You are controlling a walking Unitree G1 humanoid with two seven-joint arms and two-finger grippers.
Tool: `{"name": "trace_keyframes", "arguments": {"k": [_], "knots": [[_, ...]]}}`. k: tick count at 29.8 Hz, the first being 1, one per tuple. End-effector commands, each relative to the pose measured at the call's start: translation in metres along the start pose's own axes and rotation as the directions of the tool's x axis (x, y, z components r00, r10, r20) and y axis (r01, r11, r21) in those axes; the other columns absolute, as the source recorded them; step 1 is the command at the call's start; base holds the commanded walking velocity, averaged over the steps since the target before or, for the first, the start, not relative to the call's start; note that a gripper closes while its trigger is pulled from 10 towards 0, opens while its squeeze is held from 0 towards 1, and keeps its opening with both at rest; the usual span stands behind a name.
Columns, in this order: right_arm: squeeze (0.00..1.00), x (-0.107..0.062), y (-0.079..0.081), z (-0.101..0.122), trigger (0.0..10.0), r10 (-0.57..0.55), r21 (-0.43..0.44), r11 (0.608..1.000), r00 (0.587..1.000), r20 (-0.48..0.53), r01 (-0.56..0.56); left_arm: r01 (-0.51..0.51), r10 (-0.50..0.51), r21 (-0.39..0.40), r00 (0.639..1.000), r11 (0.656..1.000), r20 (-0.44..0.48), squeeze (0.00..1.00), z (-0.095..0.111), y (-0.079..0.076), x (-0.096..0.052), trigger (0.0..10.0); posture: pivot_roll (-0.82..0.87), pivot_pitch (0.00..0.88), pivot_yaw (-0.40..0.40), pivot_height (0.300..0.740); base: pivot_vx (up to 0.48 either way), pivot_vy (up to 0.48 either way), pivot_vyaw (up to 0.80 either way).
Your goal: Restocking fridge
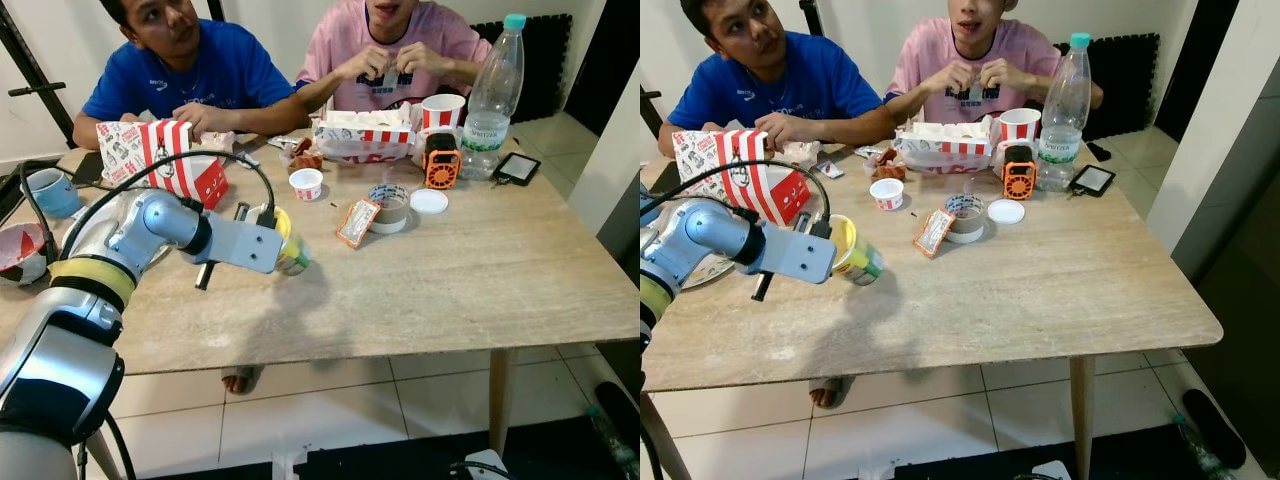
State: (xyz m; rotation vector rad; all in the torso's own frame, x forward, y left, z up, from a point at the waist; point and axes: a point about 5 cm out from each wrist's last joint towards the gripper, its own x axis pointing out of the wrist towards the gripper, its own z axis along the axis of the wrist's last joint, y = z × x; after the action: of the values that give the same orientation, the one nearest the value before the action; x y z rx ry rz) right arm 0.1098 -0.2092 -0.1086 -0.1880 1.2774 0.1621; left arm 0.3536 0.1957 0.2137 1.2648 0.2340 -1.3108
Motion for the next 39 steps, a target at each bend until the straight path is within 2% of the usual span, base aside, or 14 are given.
{"name": "trace_keyframes", "arguments": {"k": [1,4,5,6,7,8,9,17,21,25,28,39], "knots": [[0.00,0.001,0.009,0.001,10.0,0.030,0.008,1.000,1.000,0.003,-0.030,-0.018,0.019,-0.020,0.998,1.000,0.052,0.00,0.004,0.002,-0.005,0.0,-0.08,0.000,0.085,0.740,0.000,0.000,0.00],[0.00,0.002,0.009,0.004,10.0,0.031,0.007,0.999,0.999,0.009,-0.032,-0.031,0.036,-0.035,0.989,0.999,0.140,0.00,0.013,0.004,-0.012,0.0,-0.08,0.000,0.082,0.740,0.000,0.000,0.00],[0.00,0.002,0.009,0.005,10.0,0.032,0.007,0.999,0.999,0.011,-0.033,-0.030,0.039,-0.048,0.982,0.998,0.183,0.00,0.017,0.005,-0.016,1.1,-0.08,0.000,0.083,0.740,0.000,0.000,0.00],[0.00,0.002,0.009,0.006,10.0,0.033,0.007,0.999,0.999,0.012,-0.033,-0.029,0.040,-0.056,0.977,0.998,0.211,0.00,0.020,0.005,-0.018,1.1,-0.08,0.000,0.083,0.740,0.000,0.000,0.00],[0.00,0.002,0.009,0.006,10.0,0.034,0.007,0.999,0.999,0.013,-0.034,-0.028,0.042,-0.063,0.969,0.998,0.242,0.00,0.024,0.005,-0.020,5.7,-0.08,0.000,0.083,0.740,0.000,0.000,0.00],[0.00,0.002,0.009,0.007,10.0,0.034,0.007,0.999,0.999,0.014,-0.034,-0.028,0.045,-0.066,0.962,0.997,0.269,0.00,0.027,0.005,-0.022,9.6,-0.08,0.000,0.083,0.740,0.000,0.000,0.00],[0.00,0.002,0.009,0.007,10.0,0.034,0.007,0.999,0.999,0.014,-0.034,-0.029,0.048,-0.069,0.958,0.997,0.284,0.00,0.029,0.005,-0.024,10.0,-0.08,0.000,0.083,0.740,0.000,0.000,0.00],[0.00,0.002,0.012,0.007,10.0,0.040,0.005,0.999,0.999,0.013,-0.040,0.007,0.027,-0.091,0.929,0.996,0.369,0.00,0.040,-0.005,-0.029,10.0,-0.07,0.000,0.082,0.740,0.000,0.000,0.00],[0.00,0.002,0.012,0.007,10.0,0.041,0.004,0.999,0.999,0.013,-0.041,0.016,0.021,-0.097,0.929,0.995,0.369,0.00,0.041,-0.008,-0.028,10.0,-0.06,0.000,0.081,0.740,0.000,0.000,0.00],[0.00,0.002,0.013,0.008,10.0,0.043,-0.001,0.999,0.999,0.014,-0.043,0.076,-0.028,-0.123,0.936,0.990,0.350,0.00,0.039,-0.032,-0.011,10.0,-0.05,0.000,0.075,0.740,-0.065,0.000,0.00],[0.00,0.002,0.012,0.009,10.0,0.043,-0.003,0.999,0.999,0.013,-0.043,0.092,-0.039,-0.135,0.935,0.987,0.353,0.00,0.039,-0.039,-0.007,10.0,-0.05,0.000,0.074,0.740,-0.274,0.000,0.00],[0.00,0.002,0.011,0.007,10.0,0.041,-0.010,0.999,0.999,0.005,-0.041,0.119,-0.058,-0.166,0.941,0.979,0.333,0.00,0.040,-0.051,-0.007,10.0,-0.05,0.000,0.073,0.740,-0.297,0.000,0.00]]}}
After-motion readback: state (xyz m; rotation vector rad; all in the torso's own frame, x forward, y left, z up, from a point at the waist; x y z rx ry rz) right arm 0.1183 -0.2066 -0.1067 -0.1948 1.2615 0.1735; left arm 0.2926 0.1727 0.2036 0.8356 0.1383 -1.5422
